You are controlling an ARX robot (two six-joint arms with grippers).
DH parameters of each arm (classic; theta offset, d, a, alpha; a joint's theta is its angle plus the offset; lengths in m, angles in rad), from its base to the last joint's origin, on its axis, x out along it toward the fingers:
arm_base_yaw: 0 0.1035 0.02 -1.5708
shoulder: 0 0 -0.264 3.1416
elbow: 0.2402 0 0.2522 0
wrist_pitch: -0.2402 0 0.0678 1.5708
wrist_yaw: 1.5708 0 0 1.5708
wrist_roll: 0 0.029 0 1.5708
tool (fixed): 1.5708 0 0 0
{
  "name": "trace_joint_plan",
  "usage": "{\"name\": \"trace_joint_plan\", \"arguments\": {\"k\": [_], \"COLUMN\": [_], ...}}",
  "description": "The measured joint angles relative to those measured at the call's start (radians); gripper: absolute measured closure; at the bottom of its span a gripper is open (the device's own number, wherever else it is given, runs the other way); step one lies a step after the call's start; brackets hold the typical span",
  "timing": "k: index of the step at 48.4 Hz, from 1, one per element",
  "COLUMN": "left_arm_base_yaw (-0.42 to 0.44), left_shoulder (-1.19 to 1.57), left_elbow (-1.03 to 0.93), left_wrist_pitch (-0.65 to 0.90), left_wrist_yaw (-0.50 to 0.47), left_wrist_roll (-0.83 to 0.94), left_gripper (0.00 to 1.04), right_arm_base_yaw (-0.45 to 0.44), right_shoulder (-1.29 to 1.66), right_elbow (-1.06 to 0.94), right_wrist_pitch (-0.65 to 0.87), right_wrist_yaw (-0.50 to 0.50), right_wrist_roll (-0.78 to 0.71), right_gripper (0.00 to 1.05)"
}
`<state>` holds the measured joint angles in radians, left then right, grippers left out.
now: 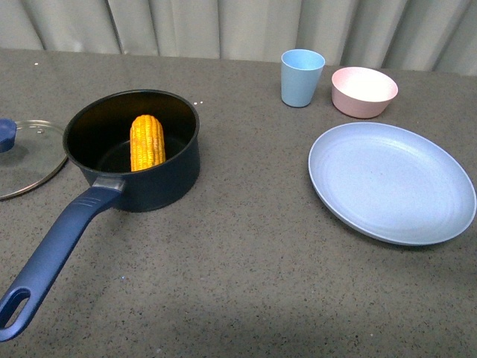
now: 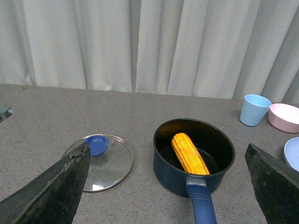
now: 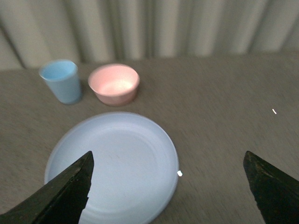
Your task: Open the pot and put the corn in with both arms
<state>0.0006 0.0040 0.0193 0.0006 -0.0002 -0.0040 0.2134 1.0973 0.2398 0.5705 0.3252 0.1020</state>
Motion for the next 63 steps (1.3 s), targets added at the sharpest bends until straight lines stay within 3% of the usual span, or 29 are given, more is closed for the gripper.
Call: {"name": "trace_joint_plan", "arguments": {"k": [3, 6, 18, 20, 25, 63], "left_arm_base_yaw": [0.000, 0.000, 0.000, 0.000, 0.000, 0.000], "left_shoulder": [0.000, 0.000, 0.000, 0.000, 0.000, 0.000], "left_elbow": [0.000, 0.000, 0.000, 0.000, 0.000, 0.000], "left_wrist_pitch": [0.000, 0.000, 0.000, 0.000, 0.000, 0.000], "left_wrist_yaw": [0.000, 0.000, 0.000, 0.000, 0.000, 0.000], "left_wrist_roll": [0.000, 0.000, 0.000, 0.000, 0.000, 0.000], "left_gripper": [0.07, 0.07, 0.07, 0.07, 0.07, 0.07], "right_arm_base_yaw": [-0.032, -0.054, -0.120, -0.157, -0.209, -0.211], "right_shoulder": [0.057, 0.027, -0.220, -0.264, -0.369, -0.801], "right_elbow": [-0.092, -0.145, -0.207, -0.214, -0.227, -0.234], "right_wrist_pitch": [0.299, 0.414, 0.254, 0.219, 0.130, -0.272], "right_wrist_yaw": [-0.132, -0.174, -0.235, -0.297, -0.317, -0.323], "right_wrist_roll": [-0.053, -0.079, -0.097, -0.098, -0.101, -0.101], "right_gripper": [0.26, 0.40, 0.94, 1.03, 1.04, 1.04]}}
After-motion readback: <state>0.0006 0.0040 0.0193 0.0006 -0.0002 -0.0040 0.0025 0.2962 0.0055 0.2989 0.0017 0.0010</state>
